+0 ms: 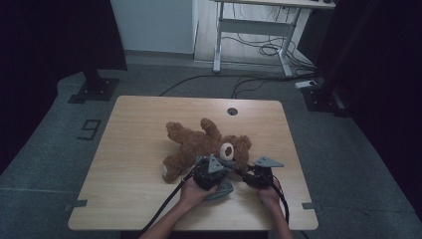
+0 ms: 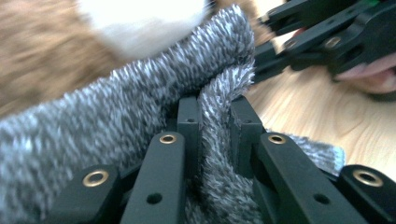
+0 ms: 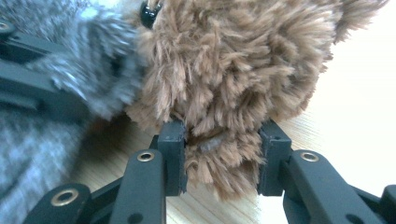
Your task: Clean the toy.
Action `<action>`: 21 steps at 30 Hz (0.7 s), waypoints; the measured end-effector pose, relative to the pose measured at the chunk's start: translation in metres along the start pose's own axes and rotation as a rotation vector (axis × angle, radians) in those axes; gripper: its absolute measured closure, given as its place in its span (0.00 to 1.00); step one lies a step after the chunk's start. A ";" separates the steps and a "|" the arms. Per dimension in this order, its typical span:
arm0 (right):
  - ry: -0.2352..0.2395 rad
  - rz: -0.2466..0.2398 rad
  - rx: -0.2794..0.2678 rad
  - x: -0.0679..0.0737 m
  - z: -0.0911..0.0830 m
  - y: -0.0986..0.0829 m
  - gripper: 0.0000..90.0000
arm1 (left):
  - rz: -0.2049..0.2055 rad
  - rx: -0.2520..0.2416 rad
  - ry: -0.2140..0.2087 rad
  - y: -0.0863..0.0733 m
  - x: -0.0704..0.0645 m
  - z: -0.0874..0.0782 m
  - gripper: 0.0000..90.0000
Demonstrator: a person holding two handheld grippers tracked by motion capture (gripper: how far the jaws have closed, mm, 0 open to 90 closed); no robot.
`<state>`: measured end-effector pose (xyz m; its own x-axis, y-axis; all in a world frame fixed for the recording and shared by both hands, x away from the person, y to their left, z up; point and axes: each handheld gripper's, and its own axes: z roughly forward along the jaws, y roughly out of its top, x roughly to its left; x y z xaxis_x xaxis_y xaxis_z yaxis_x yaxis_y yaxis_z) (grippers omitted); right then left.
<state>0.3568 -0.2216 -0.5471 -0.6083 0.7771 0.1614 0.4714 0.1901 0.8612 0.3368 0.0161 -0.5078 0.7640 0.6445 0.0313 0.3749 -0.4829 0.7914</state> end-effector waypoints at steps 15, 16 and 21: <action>0.000 -0.015 0.003 0.000 -0.001 -0.001 0.69 | -0.154 -0.018 0.142 -0.055 0.072 -0.076 0.86; 0.000 -0.016 0.004 0.000 -0.002 -0.001 0.69 | -0.160 -0.016 0.153 -0.057 0.076 -0.079 0.86; 0.002 -0.014 0.004 0.000 -0.002 -0.001 0.69 | -0.188 -0.017 0.183 -0.065 0.088 -0.090 0.86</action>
<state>0.3552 -0.2226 -0.5472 -0.6161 0.7732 0.1504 0.4651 0.2030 0.8617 0.3331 0.1574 -0.5014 0.5737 0.8190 -0.0086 0.4911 -0.3355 0.8039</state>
